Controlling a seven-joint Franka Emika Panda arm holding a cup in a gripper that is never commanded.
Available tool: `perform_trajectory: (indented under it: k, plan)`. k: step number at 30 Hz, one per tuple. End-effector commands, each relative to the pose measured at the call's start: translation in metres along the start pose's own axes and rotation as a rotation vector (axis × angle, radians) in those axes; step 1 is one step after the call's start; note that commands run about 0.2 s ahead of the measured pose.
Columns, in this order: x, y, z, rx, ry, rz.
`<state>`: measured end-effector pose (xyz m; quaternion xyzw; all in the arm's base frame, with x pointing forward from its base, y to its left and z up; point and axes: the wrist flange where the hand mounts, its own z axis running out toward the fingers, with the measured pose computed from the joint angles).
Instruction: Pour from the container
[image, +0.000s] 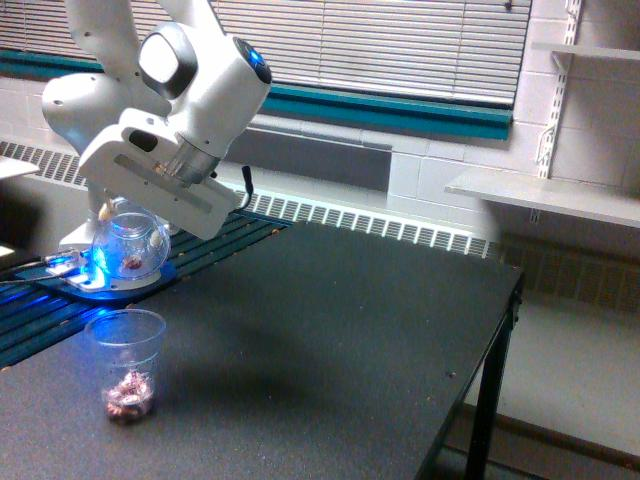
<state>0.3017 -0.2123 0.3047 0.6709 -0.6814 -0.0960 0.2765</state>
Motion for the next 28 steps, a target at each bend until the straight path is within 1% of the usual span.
perform_trajectory:
  k: [1,16,24,28]
  plan:
    - [-0.0021,-0.0026,-0.0025,-0.013,0.001,0.004]
    - [-0.0003,-0.0029,-0.0018,-0.012,-0.005,-0.005]
    - [0.0011,-0.0010,0.0007,0.014,-0.007,-0.003]
    - [0.0015,0.0005,0.0018,0.028,0.000,-0.008]
